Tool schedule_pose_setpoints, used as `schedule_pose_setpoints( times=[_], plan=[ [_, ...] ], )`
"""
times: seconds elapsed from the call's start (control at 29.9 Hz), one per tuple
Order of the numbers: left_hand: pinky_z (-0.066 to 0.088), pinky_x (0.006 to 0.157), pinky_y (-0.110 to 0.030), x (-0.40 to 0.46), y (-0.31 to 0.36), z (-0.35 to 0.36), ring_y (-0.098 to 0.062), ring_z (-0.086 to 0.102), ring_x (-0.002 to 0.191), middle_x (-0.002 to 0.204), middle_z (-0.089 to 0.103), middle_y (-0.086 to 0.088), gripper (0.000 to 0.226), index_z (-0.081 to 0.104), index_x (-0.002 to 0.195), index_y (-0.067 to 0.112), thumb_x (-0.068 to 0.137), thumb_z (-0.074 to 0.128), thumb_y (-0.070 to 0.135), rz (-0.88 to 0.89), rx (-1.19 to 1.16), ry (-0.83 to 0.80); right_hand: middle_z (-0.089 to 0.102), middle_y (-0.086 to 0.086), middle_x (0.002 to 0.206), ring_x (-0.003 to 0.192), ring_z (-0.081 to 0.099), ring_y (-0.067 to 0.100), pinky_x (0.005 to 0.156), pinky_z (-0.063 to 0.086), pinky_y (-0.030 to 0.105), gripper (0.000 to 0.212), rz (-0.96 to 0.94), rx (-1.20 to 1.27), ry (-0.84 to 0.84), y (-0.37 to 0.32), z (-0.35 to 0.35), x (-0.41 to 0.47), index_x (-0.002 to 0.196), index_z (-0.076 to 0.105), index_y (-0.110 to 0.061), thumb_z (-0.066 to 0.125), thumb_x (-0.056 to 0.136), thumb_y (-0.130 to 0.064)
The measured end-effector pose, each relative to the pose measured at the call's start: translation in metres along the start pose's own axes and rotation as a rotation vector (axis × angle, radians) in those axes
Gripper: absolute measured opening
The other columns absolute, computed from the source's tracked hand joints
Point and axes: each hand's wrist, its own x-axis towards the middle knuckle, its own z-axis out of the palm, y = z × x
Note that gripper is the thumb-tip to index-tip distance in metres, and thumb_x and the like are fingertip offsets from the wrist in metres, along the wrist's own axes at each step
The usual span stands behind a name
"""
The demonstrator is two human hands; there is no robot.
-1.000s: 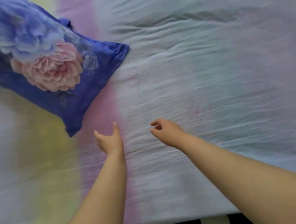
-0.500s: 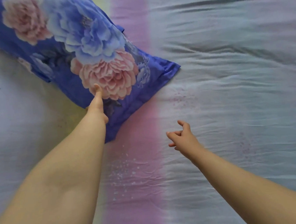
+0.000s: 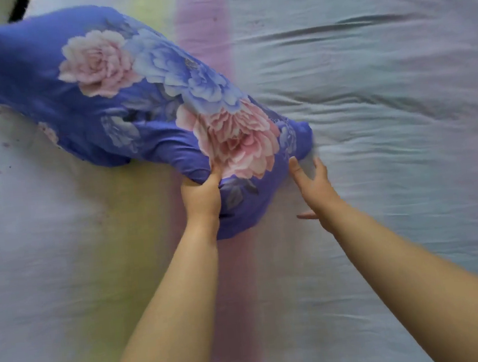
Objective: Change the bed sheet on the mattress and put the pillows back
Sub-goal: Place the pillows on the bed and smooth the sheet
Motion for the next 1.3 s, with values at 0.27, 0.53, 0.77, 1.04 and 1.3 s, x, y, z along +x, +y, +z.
schedule_pose_setpoints(
  times=[0.27,0.53,0.77,1.04,1.3],
  plan=[
    [0.051,0.075,-0.032,-0.123,0.067,0.101,-0.014,0.06,0.081,0.086,0.066,-0.005,0.011,0.066,0.094,0.001,0.084,0.067,0.004,0.166,0.1,-0.488,0.068,0.007,0.117,0.102,0.066,0.025,0.081,0.055,0.041,0.081,0.354,0.684,-0.114,-0.014,-0.144,-0.023,0.13,0.056,-0.022,0.075,0.062,-0.063],
    [0.053,0.075,-0.025,-0.24,0.146,0.224,-0.012,0.059,0.08,0.088,0.066,-0.002,0.015,0.064,0.087,0.017,0.081,0.069,0.004,0.247,0.079,-0.671,0.068,0.003,0.117,0.1,0.067,0.028,0.066,0.056,0.044,0.11,0.035,0.974,0.18,-0.037,-0.309,-0.067,0.132,0.048,-0.034,0.092,0.033,-0.048],
    [0.051,0.073,-0.016,-0.307,0.236,0.35,0.004,0.065,0.078,0.089,0.069,0.005,0.02,0.065,0.099,0.014,0.085,0.067,-0.001,0.379,-0.005,-0.809,0.059,0.003,0.129,0.105,0.064,0.028,0.066,0.058,0.043,0.072,-0.214,1.08,0.301,-0.116,-0.456,-0.056,0.141,0.03,-0.032,0.072,0.083,-0.023],
    [0.029,0.112,-0.039,-0.242,0.275,0.507,-0.032,0.034,0.136,0.151,0.026,-0.018,0.096,0.018,0.148,0.002,0.081,0.067,0.051,0.387,0.645,-0.473,0.029,-0.01,0.15,0.138,0.029,0.025,0.092,0.04,0.061,0.087,-0.151,0.452,0.124,-0.225,-0.552,0.013,0.148,0.015,-0.029,0.069,0.082,-0.045],
    [0.029,0.111,-0.052,-0.198,0.089,0.467,-0.03,0.027,0.14,0.154,0.023,-0.008,0.091,0.018,0.149,0.02,0.078,0.066,0.052,0.14,1.103,-0.401,0.051,0.0,0.135,0.115,0.053,0.017,0.089,0.046,0.036,0.052,0.129,-0.378,-0.379,-0.084,-0.481,0.049,0.139,0.042,-0.02,0.057,0.092,-0.039]
  ],
)
